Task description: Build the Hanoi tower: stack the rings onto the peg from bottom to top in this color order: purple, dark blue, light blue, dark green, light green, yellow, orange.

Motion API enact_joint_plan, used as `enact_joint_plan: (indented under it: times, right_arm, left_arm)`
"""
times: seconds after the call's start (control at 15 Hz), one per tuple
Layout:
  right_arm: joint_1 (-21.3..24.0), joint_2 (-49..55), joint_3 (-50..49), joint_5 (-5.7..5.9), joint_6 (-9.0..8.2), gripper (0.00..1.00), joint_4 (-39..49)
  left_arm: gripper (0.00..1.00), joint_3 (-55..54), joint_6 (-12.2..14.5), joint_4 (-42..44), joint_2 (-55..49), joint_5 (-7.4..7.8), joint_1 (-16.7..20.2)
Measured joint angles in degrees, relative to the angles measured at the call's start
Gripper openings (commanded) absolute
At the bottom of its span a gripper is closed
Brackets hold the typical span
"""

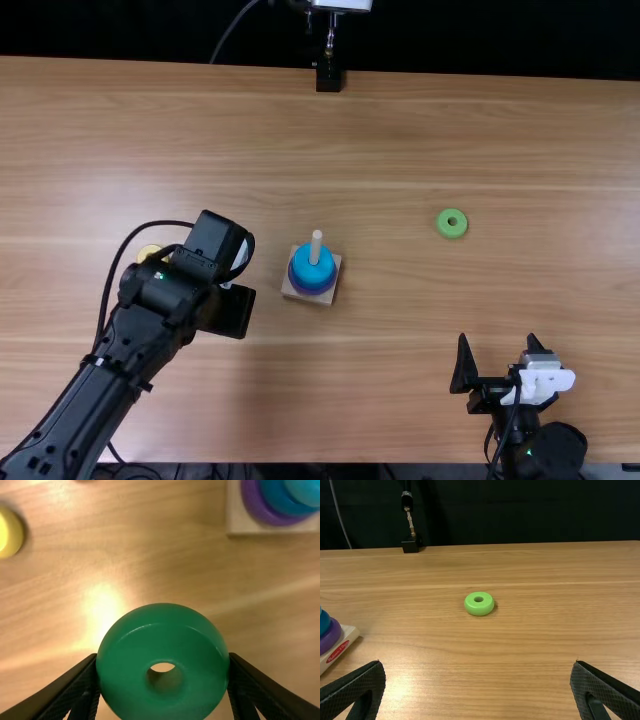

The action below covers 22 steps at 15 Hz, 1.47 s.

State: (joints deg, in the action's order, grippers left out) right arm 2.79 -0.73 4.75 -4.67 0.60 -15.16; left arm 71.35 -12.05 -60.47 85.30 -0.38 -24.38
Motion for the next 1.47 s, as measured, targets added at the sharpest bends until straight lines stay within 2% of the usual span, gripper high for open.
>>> enact_joint_plan:
  times: [0.13,0.27,0.67,1.0,1.47]
  right_arm:
    - [0.0,0.0,0.0,-0.02,0.0,1.0,-0.02]
    - [0.0,0.0,0.0,-0.02,0.0,1.0,0.0]
    - [0.0,0.0,0.0,-0.02,-0.02,1.0,-0.02]
    - [0.0,0.0,0.0,-0.02,-0.02,1.0,0.0]
    - [0.0,0.0,0.0,0.0,0.02,1.0,-0.02]
  left_arm:
    - [0.0,10.45,0.0,-8.04,2.45,0.0,0.0]
    - [0.0,18.78,0.0,-11.98,6.69,0.0,0.0]
    - [0.0,38.27,-0.04,-14.64,18.95,0.7,-0.9]
    - [0.0,46.21,-0.17,-14.8,24.35,0.83,-5.9]
    - [0.0,48.59,-0.22,-14.82,27.54,0.85,-9.79]
